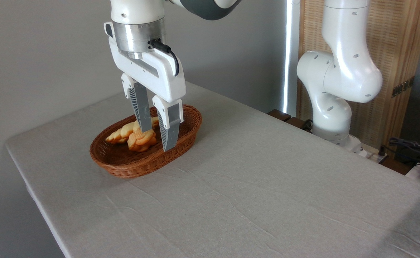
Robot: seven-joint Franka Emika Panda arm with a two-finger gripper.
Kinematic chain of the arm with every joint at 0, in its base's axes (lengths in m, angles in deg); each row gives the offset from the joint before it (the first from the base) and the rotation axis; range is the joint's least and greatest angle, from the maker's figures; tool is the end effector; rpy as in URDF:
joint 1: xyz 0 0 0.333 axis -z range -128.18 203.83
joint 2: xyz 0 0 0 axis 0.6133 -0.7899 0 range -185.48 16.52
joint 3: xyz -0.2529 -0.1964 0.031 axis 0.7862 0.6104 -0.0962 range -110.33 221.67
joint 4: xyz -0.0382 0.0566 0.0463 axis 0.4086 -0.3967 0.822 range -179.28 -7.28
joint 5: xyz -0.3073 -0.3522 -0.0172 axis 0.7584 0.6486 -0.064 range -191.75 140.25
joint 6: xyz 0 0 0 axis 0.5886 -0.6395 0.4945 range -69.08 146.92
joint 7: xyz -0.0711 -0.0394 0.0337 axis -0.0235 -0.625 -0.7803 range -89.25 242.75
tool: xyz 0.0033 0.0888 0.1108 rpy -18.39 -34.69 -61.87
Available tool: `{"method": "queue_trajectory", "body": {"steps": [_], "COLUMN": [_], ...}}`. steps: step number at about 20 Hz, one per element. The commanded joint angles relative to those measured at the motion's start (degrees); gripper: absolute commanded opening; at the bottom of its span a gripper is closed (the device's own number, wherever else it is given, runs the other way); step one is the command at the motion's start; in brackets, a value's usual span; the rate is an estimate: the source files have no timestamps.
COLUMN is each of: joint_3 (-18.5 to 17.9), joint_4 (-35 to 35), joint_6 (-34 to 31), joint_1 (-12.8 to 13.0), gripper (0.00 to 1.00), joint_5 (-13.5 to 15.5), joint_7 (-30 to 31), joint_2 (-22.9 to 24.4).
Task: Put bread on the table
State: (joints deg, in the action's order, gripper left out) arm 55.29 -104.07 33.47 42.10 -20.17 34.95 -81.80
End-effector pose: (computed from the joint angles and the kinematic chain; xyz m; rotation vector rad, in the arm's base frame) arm 0.6290 -0.0546 0.5389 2.8362 -1.1670 0.1350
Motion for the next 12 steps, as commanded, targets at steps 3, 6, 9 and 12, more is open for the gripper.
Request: {"method": "queue_trajectory", "body": {"steps": [3,6,9,12], "joint_3": [-0.5,-0.4,-0.4,-0.3], "joint_4": [0.7,0.7,0.7,0.7], "joint_6": [-3.3,-3.5,-4.1,-4.3], "joint_1": [0.2,0.2,0.2,0.2], "gripper": [1.00,1.00,1.00,1.00], "joint_5": [0.0,0.0,0.0,0.0], "joint_7": [-0.1,0.0,-0.1,-0.1], "joint_2": [-0.1,-0.1,-0.1,-0.1]}}
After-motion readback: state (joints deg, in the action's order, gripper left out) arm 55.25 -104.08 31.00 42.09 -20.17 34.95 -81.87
